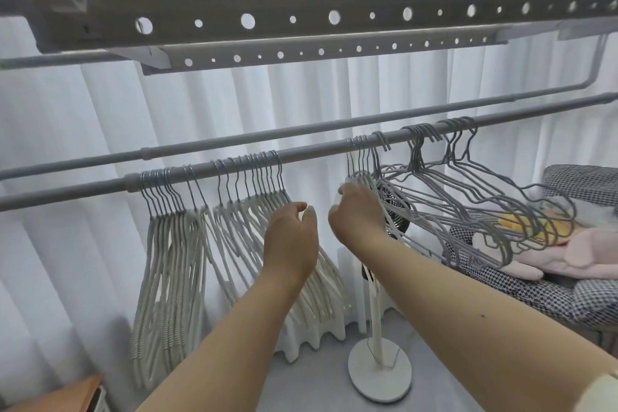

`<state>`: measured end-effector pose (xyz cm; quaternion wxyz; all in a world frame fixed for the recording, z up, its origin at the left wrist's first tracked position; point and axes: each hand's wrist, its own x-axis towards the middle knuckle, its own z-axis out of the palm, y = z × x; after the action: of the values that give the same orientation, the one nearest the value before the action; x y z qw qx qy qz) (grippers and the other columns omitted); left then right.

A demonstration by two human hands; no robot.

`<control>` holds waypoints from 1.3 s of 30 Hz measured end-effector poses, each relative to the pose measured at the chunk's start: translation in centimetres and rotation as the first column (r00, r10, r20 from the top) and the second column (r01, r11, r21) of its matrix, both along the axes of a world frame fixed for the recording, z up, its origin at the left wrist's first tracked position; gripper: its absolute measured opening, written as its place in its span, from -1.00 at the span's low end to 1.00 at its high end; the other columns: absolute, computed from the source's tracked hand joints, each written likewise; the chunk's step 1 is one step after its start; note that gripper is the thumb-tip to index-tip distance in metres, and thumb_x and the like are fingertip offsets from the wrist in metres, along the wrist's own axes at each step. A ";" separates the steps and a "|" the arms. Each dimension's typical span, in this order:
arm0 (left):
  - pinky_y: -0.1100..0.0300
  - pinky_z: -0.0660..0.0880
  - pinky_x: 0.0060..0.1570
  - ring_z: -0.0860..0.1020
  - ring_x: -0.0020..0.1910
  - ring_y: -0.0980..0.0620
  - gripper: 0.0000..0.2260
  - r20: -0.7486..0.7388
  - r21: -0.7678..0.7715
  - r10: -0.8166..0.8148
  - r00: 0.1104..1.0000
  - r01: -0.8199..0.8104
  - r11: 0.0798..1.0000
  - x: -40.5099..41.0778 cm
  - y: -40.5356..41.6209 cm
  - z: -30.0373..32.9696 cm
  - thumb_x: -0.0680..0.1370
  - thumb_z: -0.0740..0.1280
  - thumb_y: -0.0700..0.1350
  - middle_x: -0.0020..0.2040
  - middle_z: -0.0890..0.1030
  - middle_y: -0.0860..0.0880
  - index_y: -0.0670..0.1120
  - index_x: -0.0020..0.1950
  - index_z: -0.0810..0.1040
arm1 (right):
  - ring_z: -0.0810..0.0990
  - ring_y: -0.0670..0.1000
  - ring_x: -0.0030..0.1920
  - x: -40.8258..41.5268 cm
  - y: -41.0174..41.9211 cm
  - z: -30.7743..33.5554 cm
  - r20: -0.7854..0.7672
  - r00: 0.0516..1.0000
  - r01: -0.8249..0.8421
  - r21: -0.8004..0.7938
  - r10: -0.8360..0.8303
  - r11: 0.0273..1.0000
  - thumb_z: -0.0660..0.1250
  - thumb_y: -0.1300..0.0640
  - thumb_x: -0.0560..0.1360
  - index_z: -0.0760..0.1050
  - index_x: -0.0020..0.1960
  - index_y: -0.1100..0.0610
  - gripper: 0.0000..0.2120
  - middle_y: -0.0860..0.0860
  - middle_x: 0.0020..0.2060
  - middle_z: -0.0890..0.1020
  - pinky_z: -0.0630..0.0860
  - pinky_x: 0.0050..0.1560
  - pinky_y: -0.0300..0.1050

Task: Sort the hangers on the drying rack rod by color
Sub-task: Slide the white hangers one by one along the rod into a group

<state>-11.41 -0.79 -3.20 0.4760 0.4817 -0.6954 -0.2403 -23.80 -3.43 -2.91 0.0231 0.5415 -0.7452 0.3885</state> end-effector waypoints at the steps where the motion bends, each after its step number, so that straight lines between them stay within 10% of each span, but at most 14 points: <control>1: 0.04 0.45 0.17 0.53 0.16 -0.07 -0.69 -0.007 0.003 -0.014 1.000 0.014 1.000 -0.4 0.0 0.2 0.64 0.14 -0.01 0.17 0.59 -0.11 -0.11 0.24 0.55 | 0.40 0.15 0.25 -0.2 0.0 -0.1 0.006 1.000 0.010 -0.001 -0.010 1.000 0.19 0.16 0.48 0.45 0.18 0.18 -0.71 0.11 0.18 0.48 0.39 0.23 0.01; 12: 0.21 0.32 -0.27 0.43 -0.26 0.11 -0.79 -0.121 0.202 -0.124 0.985 0.147 0.968 -4.6 -1.3 1.5 0.64 0.15 -0.08 -0.26 0.50 0.09 -0.06 -0.15 0.48 | 0.46 0.16 0.27 -3.1 -0.3 -0.4 0.101 0.994 0.033 0.045 -0.037 0.998 0.08 -0.01 0.57 0.34 0.40 0.04 -0.58 0.09 0.29 0.50 0.43 0.21 0.09; 20: -0.03 0.57 0.02 0.52 -0.15 -0.10 -0.83 -0.207 0.527 -0.164 0.964 0.251 0.812 -7.0 -3.1 0.4 0.62 0.19 -0.20 -0.16 0.50 -0.12 -0.14 -0.16 0.46 | 0.30 0.13 0.46 -3.3 -0.5 0.6 0.167 0.977 -0.131 0.001 0.129 0.991 -0.31 -0.29 0.56 0.29 0.47 0.08 -0.27 0.07 0.43 0.39 0.21 0.40 0.24; 25: 0.17 0.53 -0.34 0.56 -0.26 -0.05 -0.82 -0.162 0.536 -0.250 0.955 0.298 0.790 -7.3 -3.2 -0.3 0.58 0.24 -0.21 -0.15 0.55 -0.15 -0.28 0.08 0.54 | 0.60 0.20 -0.01 -3.6 0.1 1.1 0.273 0.940 -0.187 -0.083 0.203 0.979 -0.25 -0.25 0.59 0.53 -0.02 0.31 -0.22 0.23 -0.12 0.65 0.46 0.12 0.13; 32: 0.21 0.37 -0.33 0.46 -0.33 -0.06 -0.76 -0.094 0.442 -0.241 0.966 0.257 0.859 -7.4 -3.0 -0.6 0.57 0.27 -0.17 -0.37 0.51 -0.10 -0.17 -0.30 0.48 | 0.61 0.25 -0.12 -3.9 -0.4 1.1 0.320 0.907 -0.222 -0.193 0.275 0.956 -0.22 -0.31 0.57 0.51 -0.05 0.35 -0.19 0.26 -0.18 0.64 0.51 0.03 0.20; 39: 0.17 0.22 -0.39 0.34 -0.37 -0.09 -0.85 -0.234 0.402 -0.124 0.964 0.213 0.891 -7.0 -2.2 0.4 0.51 0.20 -0.26 -0.51 0.43 -0.08 -0.18 -0.25 0.46 | 0.56 0.17 -0.19 -4.4 -0.1 0.6 0.203 0.950 -0.219 -0.116 0.239 0.969 -0.36 -0.38 0.49 0.47 -0.16 0.22 -0.16 0.14 -0.28 0.60 0.44 -0.11 0.05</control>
<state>-18.42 -2.99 -2.83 0.4055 0.4841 -0.6138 -0.4738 -28.23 -3.52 -2.29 -0.0779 0.5775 -0.6566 0.4788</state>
